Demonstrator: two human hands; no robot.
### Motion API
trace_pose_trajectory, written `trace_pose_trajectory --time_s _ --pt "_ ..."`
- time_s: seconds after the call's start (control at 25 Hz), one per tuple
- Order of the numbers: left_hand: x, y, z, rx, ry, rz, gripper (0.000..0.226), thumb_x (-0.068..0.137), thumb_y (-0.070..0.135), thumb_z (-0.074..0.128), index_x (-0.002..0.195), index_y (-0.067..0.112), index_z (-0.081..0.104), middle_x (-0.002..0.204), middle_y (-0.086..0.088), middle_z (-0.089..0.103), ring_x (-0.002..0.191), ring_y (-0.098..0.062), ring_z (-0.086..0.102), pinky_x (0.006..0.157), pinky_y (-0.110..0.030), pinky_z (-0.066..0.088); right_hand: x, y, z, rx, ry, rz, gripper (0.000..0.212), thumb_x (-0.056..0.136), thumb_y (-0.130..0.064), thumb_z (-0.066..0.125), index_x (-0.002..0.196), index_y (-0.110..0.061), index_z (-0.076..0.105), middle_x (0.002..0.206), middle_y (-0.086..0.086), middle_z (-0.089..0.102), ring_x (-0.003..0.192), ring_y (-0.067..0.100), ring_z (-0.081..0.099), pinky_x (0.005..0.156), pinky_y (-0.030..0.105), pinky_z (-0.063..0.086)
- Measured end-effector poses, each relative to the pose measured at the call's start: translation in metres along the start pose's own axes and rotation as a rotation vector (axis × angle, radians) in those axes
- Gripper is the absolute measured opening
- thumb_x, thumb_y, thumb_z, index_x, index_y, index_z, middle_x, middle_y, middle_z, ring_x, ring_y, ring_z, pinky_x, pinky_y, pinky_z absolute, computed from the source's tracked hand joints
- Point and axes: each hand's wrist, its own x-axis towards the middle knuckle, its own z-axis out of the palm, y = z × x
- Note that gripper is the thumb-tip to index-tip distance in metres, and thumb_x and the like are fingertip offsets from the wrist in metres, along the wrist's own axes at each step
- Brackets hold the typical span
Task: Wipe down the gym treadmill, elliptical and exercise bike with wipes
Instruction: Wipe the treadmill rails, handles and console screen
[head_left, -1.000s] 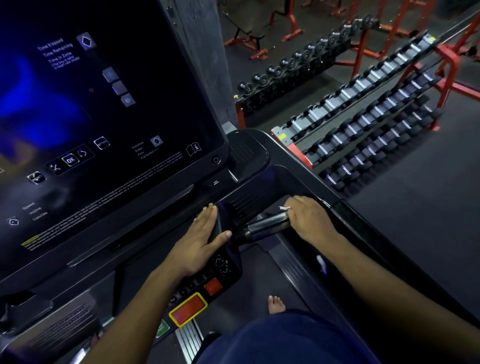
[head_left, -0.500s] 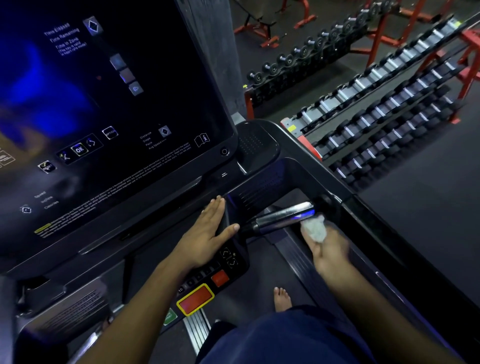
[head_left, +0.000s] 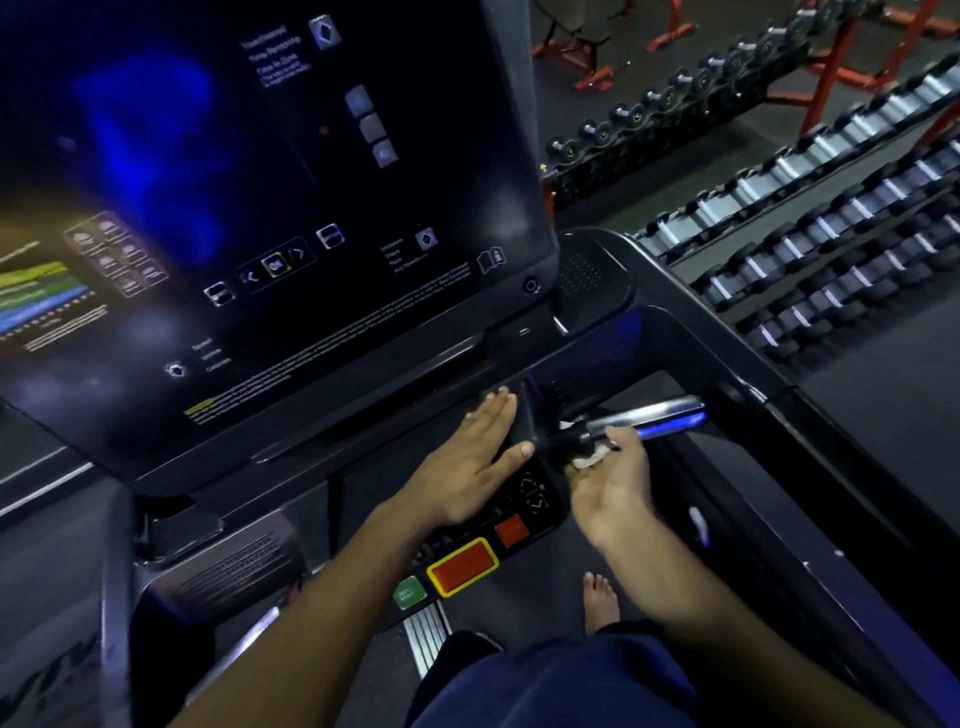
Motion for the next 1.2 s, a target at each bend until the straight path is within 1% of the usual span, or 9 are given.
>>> trace_pose_trajectory --time_s 0.12,0.2,0.32,0.48,0.64,0.76,0.92,1.08,1.2 --pt "-0.026 -0.021 -0.002 -0.053 -0.011 0.07 0.082 0.096 0.074 0.02 0.162 0.03 0.0 0.167 0.018 -0.011 0.151 0.005 -0.013 0.128 -0.031 -0.004 -0.013 0.006 -0.019 -0.164 -0.012 -0.105 0.022 0.097 -0.002 0.044 0.092 0.0 0.065 0.09 0.015 0.072 0.095 0.031 0.068 0.087 0.034 0.056" --pt "-0.053 -0.044 -0.003 -0.089 0.01 0.103 0.082 0.095 0.077 0.018 0.162 0.032 0.003 0.168 0.018 -0.007 0.152 0.006 -0.01 0.127 -0.029 -0.003 -0.033 0.015 -0.037 -0.475 -0.007 -0.255 0.025 0.099 0.002 0.046 0.098 -0.003 0.071 0.098 0.012 0.075 0.099 0.024 0.07 0.083 0.025 0.059" --pt "-0.101 -0.085 -0.001 0.034 0.126 0.129 0.076 0.096 0.076 0.012 0.16 0.036 0.007 0.168 0.017 0.0 0.15 0.01 -0.006 0.127 -0.026 -0.001 -0.056 0.025 -0.057 -1.041 0.016 -0.74 0.031 0.097 0.001 0.057 0.1 -0.024 0.075 0.099 -0.006 0.076 0.095 0.006 0.07 0.083 0.018 0.054" --pt "-0.135 -0.126 0.003 0.068 0.251 0.145 0.075 0.096 0.077 0.008 0.158 0.036 0.013 0.166 0.018 0.009 0.15 0.011 0.0 0.125 -0.021 -0.003 -0.051 0.029 -0.057 -1.486 -0.135 -1.331 0.022 0.092 0.002 0.062 0.106 -0.01 0.074 0.106 -0.009 0.065 0.098 0.014 0.061 0.089 0.027 0.05" --pt "-0.146 -0.162 0.007 0.028 0.361 0.168 0.072 0.102 0.069 0.016 0.16 0.027 0.023 0.167 0.012 0.018 0.153 0.003 0.008 0.126 -0.024 0.0 -0.044 0.053 -0.047 -1.6 -0.089 -1.283 0.023 0.082 0.005 0.07 0.098 -0.011 0.067 0.102 -0.008 0.056 0.086 0.009 0.056 0.077 0.031 0.054" --pt "-0.163 -0.181 0.016 -0.068 0.409 0.172 0.065 0.106 0.06 0.017 0.16 0.023 0.023 0.168 0.012 0.017 0.156 -0.006 0.009 0.127 -0.029 0.0 -0.053 0.08 -0.07 -1.606 -0.094 -1.232 0.023 0.08 0.005 0.072 0.095 -0.011 0.065 0.1 -0.005 0.057 0.087 0.012 0.059 0.078 0.038 0.054" --pt "-0.173 -0.192 0.026 -0.158 0.424 0.204 0.062 0.108 0.05 0.022 0.162 0.02 0.017 0.169 0.013 0.01 0.156 -0.007 0.002 0.126 -0.027 -0.002 -0.071 0.105 -0.08 -1.488 -0.018 -1.145 0.031 0.083 0.008 0.068 0.104 -0.014 0.07 0.107 -0.005 0.061 0.095 0.005 0.062 0.085 0.032 0.052" --pt "-0.17 -0.193 0.026 -0.201 0.423 0.228 0.065 0.107 0.056 0.02 0.162 0.021 0.016 0.169 0.016 0.008 0.156 -0.005 0.0 0.127 -0.029 -0.002 -0.083 0.13 -0.042 -1.585 -0.245 -1.19 0.02 0.089 0.0 0.069 0.101 -0.016 0.073 0.102 -0.005 0.061 0.092 0.009 0.063 0.085 0.019 0.05" --pt "-0.17 -0.194 0.028 -0.205 0.429 0.236 0.067 0.106 0.059 0.019 0.162 0.022 0.014 0.168 0.017 0.006 0.156 -0.003 -0.002 0.126 -0.025 -0.004 -0.079 0.12 -0.029 -1.597 -0.18 -1.207 0.014 0.09 -0.003 0.067 0.093 -0.017 0.069 0.094 -0.008 0.058 0.082 0.002 0.058 0.079 0.024 0.051"
